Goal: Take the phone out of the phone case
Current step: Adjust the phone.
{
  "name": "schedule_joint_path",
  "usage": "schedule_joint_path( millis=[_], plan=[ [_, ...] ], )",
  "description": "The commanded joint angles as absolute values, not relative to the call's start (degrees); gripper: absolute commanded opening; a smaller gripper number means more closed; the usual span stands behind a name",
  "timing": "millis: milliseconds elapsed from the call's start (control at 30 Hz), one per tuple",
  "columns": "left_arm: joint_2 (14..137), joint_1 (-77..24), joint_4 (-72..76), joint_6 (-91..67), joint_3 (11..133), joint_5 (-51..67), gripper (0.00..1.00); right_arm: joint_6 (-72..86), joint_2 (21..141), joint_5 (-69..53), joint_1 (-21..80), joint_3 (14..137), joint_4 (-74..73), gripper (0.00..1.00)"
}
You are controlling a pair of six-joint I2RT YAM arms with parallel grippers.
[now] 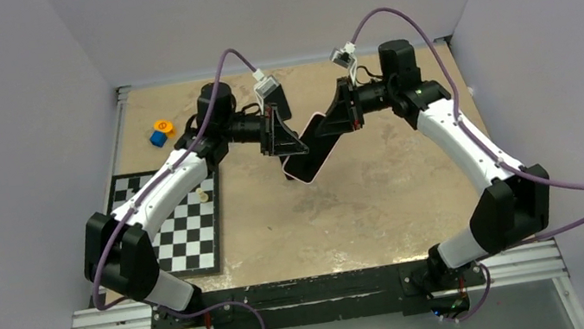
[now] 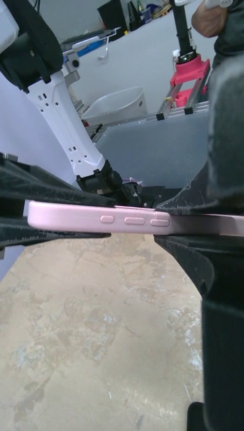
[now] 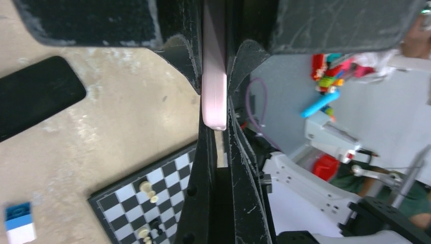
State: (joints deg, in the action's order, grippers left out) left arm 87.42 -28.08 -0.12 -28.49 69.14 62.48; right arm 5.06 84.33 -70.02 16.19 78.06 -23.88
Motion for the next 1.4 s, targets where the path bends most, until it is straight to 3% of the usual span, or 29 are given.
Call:
schedule_joint_path(
  millis=[0, 67, 233, 367, 533, 767, 833, 900, 933, 967, 1067, 1133, 1267, 1333, 1367],
  plan=[
    [86.1, -28.2, 4.8, -30.8, 69.9, 66.7, 0.06, 24.9, 81.4, -69.8, 16.5, 74.3, -2.4, 0.01],
    [85.2, -28.2, 5.1, -31.2, 69.7, 66.5, 0.00, 26.3, 82.1, -68.7, 16.5, 74.5, -2.5, 0.11],
    [83.1, -27.7, 14.1, -38.3, 67.1, 66.1, 0.00, 28.4, 80.6, -65.9, 16.4, 71.7, 1.1, 0.37],
    [83.0, -26.5, 23.7, -46.7, 65.0, 65.5, 0.00, 34.9, 78.5, -65.6, 16.4, 66.2, 11.8, 0.47],
    [84.1, -25.7, 34.4, -55.1, 63.1, 66.4, 0.00, 40.2, 78.9, -65.2, 16.4, 63.2, 19.2, 0.43],
    [84.8, -25.7, 36.4, -56.4, 62.8, 66.4, 0.00, 54.2, 81.0, -64.4, 16.3, 60.1, 41.2, 0.32],
    [85.0, -25.7, 37.3, -57.0, 62.7, 66.5, 0.00, 56.6, 81.7, -64.2, 16.3, 60.2, 44.1, 0.22],
    [85.1, -25.7, 39.1, -57.7, 62.5, 66.7, 0.00, 58.8, 82.2, -64.5, 16.5, 59.9, 47.1, 0.00],
    [85.0, -25.7, 39.4, -57.8, 62.5, 66.8, 0.00, 59.6, 82.1, -64.4, 16.5, 59.5, 48.1, 0.00],
    [84.8, -25.7, 39.1, -57.8, 62.5, 66.6, 0.05, 60.2, 81.7, -63.8, 16.4, 58.8, 48.7, 0.00],
    [83.0, -25.7, 34.4, -54.3, 62.3, 64.2, 0.45, 58.2, 80.4, -61.0, 16.2, 58.2, 44.9, 0.00],
    [81.1, -25.7, 25.6, -48.4, 62.8, 61.5, 0.56, 54.7, 79.7, -59.1, 16.0, 59.0, 37.9, 0.00],
    [77.7, -25.0, 10.5, -41.0, 65.0, 55.3, 0.56, 48.3, 77.3, -55.6, 15.9, 60.4, 27.5, 0.00],
    [74.2, -24.4, 5.5, -39.1, 63.3, 50.5, 0.51, 48.0, 76.5, -55.8, 15.8, 59.9, 27.2, 0.00],
    [71.2, -24.5, 1.6, -37.2, 62.5, 46.8, 0.43, 47.7, 76.1, -56.0, 15.7, 59.7, 27.0, 0.00]
  ],
)
